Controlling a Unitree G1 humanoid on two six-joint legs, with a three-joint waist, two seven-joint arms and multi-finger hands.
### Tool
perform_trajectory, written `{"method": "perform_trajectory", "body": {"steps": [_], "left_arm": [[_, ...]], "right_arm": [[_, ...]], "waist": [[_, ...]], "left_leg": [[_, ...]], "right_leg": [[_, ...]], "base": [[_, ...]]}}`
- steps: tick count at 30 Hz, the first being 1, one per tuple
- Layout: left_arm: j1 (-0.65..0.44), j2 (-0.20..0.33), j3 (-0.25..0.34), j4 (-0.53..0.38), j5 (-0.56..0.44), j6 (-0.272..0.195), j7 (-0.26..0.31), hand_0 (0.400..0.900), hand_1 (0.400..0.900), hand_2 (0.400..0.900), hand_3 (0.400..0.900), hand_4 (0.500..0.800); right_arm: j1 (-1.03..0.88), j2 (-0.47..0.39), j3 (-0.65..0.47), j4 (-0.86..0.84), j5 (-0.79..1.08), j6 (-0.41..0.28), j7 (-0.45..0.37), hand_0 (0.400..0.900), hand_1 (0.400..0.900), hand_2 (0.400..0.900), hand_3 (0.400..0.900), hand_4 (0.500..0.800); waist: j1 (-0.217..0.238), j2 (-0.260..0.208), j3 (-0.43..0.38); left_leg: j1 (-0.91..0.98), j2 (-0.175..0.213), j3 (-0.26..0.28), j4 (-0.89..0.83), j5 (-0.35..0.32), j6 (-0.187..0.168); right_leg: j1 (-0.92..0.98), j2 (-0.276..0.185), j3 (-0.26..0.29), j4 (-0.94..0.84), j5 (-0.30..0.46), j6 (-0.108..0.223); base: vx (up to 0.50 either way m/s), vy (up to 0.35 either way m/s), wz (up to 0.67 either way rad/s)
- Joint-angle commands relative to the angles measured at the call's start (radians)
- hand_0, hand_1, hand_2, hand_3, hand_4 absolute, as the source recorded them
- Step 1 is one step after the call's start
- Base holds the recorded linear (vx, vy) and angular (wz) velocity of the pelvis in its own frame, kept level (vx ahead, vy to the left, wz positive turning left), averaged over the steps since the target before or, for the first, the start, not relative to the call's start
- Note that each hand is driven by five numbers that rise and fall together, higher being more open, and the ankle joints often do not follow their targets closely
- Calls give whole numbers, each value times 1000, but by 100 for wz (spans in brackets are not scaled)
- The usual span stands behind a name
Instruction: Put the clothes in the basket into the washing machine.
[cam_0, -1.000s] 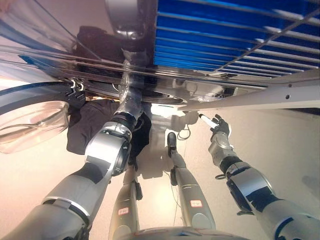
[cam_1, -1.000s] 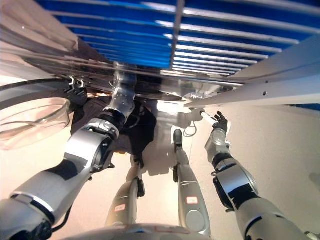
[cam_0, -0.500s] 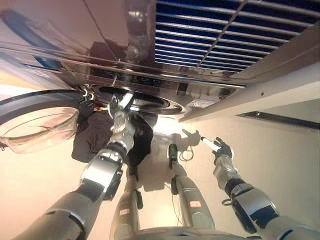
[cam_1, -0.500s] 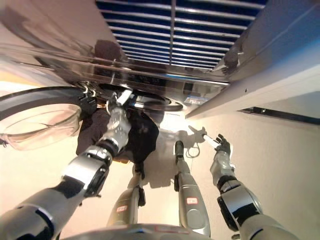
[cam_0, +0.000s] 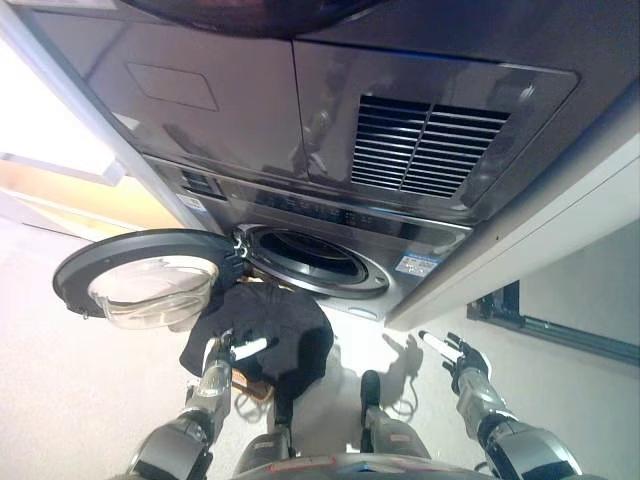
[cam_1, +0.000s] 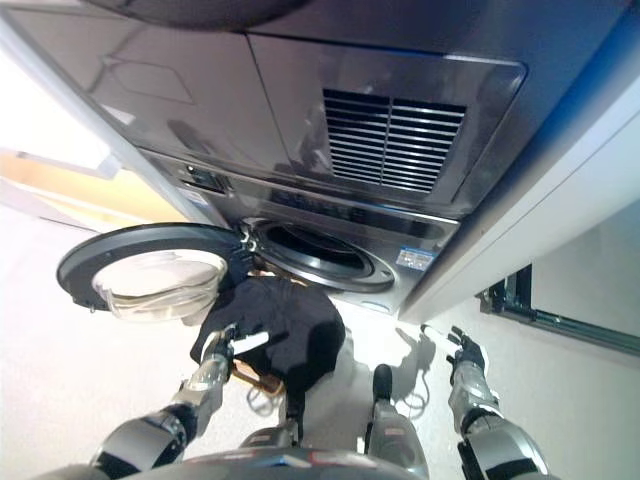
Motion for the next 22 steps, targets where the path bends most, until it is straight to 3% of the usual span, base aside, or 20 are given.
{"method": "perform_trajectory", "body": {"steps": [1,2,4,7,11,22], "left_arm": [[17,17,40,44,88,-61,-15,900,900,900,900,800],[78,23,26,17,155,-76,-1,900,900,900,900,800],[105,24,24,8,180,-80,-2,900,900,900,900,800],[164,22,74,58,155,-64,-46,900,900,900,900,800],[208,17,93,92,168,-43,-103,900,900,900,900,800],[212,14,85,82,171,-30,-121,900,900,900,900,800]], "right_arm": [[68,-14,-5,8,-54,-23,28,900,900,900,900,800],[123,-6,9,-4,-107,-19,38,900,900,900,900,800],[151,5,24,-12,-138,-19,44,900,900,900,900,800],[196,14,28,-9,-184,-11,66,900,900,900,900,800],[238,19,46,11,-246,10,95,900,900,900,900,800],[246,38,74,-1,-272,21,109,900,900,900,900,800]], "waist": [[14,-50,-73],[24,-54,-85],[29,-55,-92],[33,-55,-106],[38,-53,-132],[49,-62,-145]], "left_leg": [[-8,-58,0,9,6,13],[12,-59,-5,4,5,16],[25,-62,-12,1,3,18],[47,-62,-19,-1,0,19],[84,-73,-29,-1,-20,31],[113,-82,-44,-1,-37,43]], "right_leg": [[55,39,4,14,-42,33],[81,36,-3,17,-47,35],[96,35,-8,17,-51,36],[123,31,-18,24,-63,38],[161,21,-23,32,-73,40],[196,9,-28,37,-81,44]], "base": [[22,-14,16],[22,-14,17],[15,10,18],[4,30,18],[37,48,7],[14,27,6]]}}
